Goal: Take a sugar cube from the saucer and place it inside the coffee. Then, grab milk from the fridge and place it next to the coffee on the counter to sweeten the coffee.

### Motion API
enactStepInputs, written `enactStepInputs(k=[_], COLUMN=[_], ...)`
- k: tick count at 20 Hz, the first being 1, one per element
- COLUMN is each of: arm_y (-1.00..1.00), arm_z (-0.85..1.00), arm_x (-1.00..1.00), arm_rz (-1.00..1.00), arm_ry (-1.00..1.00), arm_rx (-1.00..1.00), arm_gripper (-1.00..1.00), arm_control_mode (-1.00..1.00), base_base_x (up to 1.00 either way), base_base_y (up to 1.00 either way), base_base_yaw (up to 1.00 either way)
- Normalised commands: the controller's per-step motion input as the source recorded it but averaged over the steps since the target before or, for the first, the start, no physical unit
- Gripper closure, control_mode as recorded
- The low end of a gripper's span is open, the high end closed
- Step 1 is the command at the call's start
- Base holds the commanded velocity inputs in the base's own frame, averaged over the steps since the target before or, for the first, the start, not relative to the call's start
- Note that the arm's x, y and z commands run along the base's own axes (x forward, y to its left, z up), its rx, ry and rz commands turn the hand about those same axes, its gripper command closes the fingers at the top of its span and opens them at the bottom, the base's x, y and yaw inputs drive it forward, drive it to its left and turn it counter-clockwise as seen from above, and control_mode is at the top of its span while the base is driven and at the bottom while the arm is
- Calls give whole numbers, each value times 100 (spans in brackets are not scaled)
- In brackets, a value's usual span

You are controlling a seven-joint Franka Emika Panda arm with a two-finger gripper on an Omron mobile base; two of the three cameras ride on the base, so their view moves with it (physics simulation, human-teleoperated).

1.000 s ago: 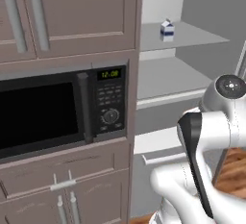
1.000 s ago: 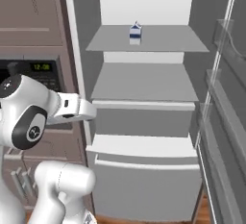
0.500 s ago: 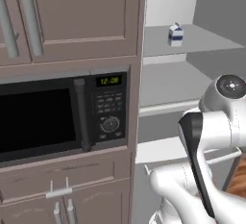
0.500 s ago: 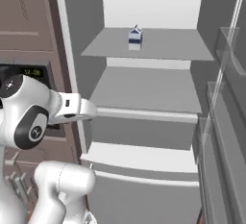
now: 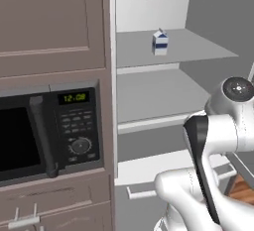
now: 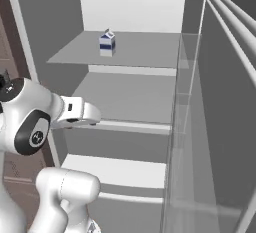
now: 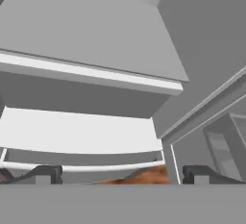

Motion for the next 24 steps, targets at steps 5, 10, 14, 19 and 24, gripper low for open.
enactStepInputs(k=[5, 10, 14, 19, 24], arm_y=[0, 0, 1, 5, 0], arm_z=[0, 0, 94, 100, 98], arm_x=[0, 0, 2, 0, 1], arm_rz=[0, 0, -3, -3, 0], arm_ry=[0, 0, 0, 0, -1], arm_rx=[0, 0, 14, 17, 14], arm_gripper=[-100, -100, -100, -100, -100], arm_control_mode=[100, 100, -100, -100, -100], base_base_x=[58, 33, 0, 0, 0], base_base_y=[-9, 0, 0, 0, 0], base_base_yaw=[0, 0, 0, 0, 0])
